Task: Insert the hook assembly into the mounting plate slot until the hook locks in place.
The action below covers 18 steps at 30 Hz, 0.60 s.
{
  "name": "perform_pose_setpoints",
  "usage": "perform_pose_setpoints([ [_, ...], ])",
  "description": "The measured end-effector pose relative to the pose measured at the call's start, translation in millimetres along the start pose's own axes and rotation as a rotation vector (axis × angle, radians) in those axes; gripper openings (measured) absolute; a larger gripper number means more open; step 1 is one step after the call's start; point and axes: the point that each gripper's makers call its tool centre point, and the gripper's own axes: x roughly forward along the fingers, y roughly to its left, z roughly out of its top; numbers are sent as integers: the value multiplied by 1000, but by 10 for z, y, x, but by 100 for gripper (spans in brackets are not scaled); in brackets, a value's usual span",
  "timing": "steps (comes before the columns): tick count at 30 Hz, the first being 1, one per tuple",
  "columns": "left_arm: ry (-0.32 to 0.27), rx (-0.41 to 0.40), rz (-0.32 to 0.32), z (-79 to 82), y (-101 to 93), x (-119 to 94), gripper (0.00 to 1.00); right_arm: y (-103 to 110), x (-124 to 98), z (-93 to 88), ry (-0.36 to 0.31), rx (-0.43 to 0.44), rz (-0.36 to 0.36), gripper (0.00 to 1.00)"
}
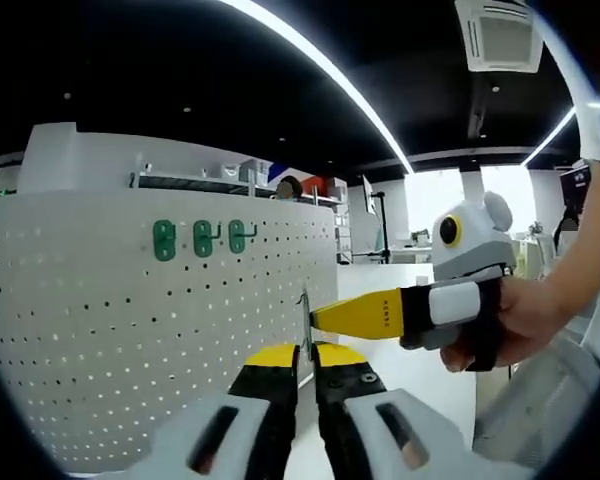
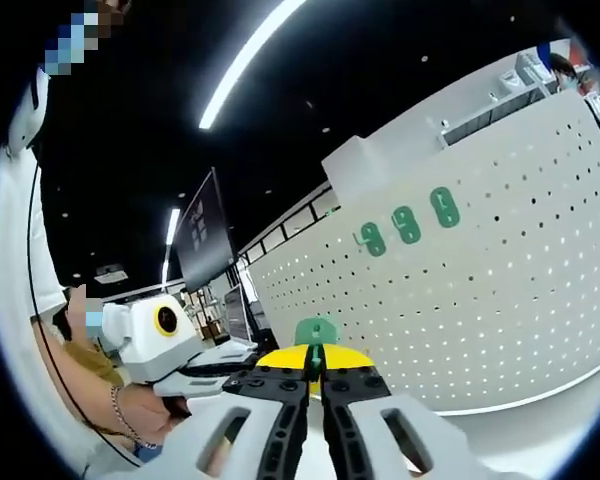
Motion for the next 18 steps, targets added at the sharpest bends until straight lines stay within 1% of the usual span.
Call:
perform_pose_setpoints([
  [3,26,-4,-18,-66,-26,7,20,-4,-3,1,2,7,1,0],
  [8,50,14,-48,-141,-103,30,36,-15,-11,-30,12,11,-3,0],
  [10,64,32,-68,-172,-152,43,40,-7,-13,-41,15,10,-2,0],
  [13,68,32,-76,-195,-169,53,50,-10,-21,-56,19,9,-5,0],
  [16,65,20,-74,-198,-157,58,61,-23,-34,-61,19,11,-10,0],
  [18,62,29,-69,-198,-149,68,69,-36,-43,-67,19,11,-14,0],
])
